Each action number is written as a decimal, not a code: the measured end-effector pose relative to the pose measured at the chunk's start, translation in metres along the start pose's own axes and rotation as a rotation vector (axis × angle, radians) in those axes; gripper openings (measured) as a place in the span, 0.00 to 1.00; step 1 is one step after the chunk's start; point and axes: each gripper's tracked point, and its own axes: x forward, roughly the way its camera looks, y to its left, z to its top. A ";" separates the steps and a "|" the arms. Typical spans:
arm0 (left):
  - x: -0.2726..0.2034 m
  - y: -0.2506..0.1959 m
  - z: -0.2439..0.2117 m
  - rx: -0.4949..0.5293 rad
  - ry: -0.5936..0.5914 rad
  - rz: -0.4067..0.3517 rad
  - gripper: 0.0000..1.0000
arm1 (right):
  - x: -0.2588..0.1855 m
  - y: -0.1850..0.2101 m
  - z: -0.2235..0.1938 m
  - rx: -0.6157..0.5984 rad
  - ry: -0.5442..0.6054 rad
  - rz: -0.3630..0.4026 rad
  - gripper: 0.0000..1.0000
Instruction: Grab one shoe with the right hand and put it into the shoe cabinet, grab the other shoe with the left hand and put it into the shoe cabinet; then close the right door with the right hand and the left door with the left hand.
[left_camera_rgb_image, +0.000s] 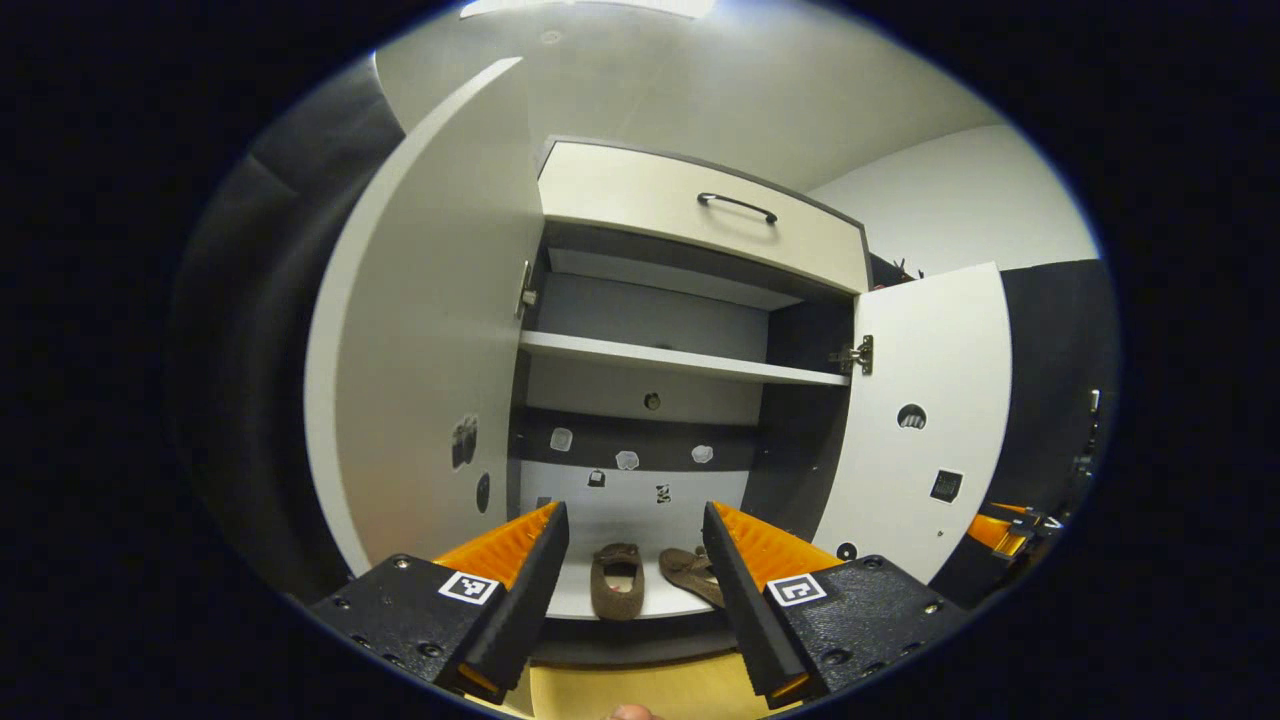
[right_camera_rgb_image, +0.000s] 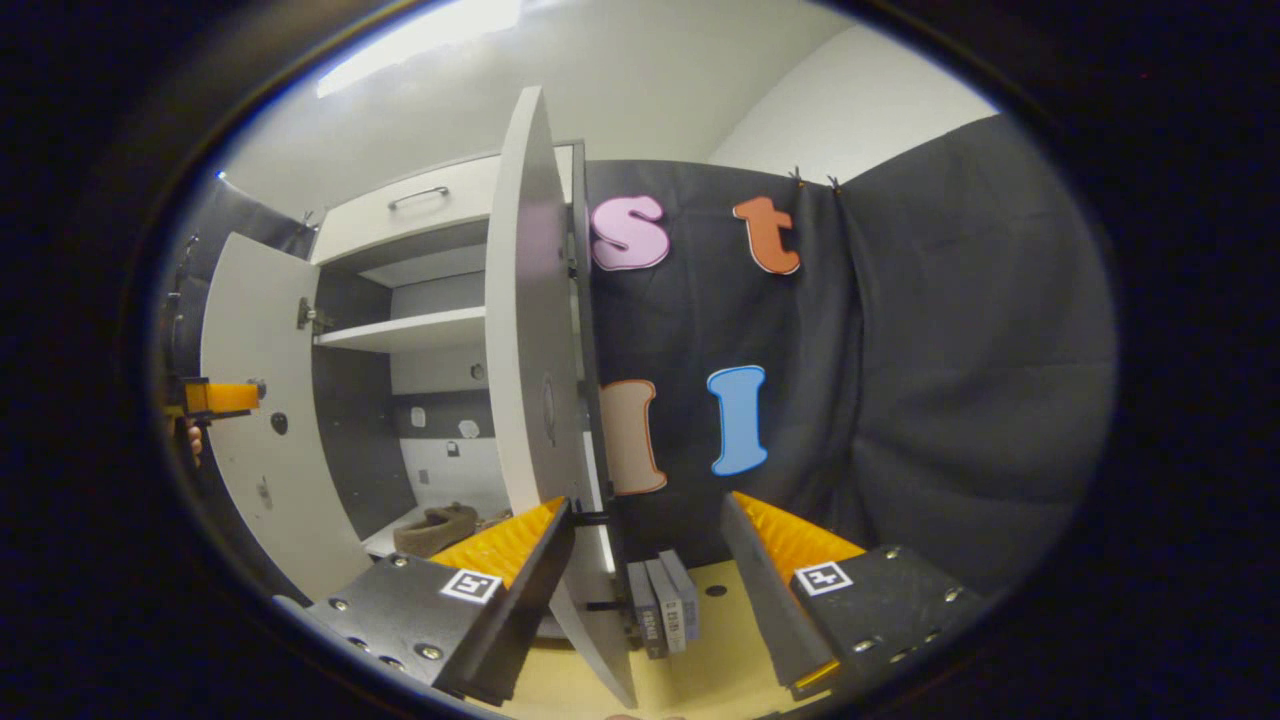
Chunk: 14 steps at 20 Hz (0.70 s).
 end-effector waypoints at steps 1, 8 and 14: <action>-0.005 -0.002 0.002 -0.004 -0.007 -0.011 0.83 | 0.000 0.003 -0.001 -0.004 0.001 0.016 0.91; -0.036 0.008 0.003 -0.054 0.002 0.001 0.82 | 0.005 0.057 -0.007 -0.002 0.017 0.186 0.91; -0.053 0.029 0.001 -0.053 0.009 0.067 0.77 | 0.021 0.100 -0.021 -0.011 0.042 0.286 0.91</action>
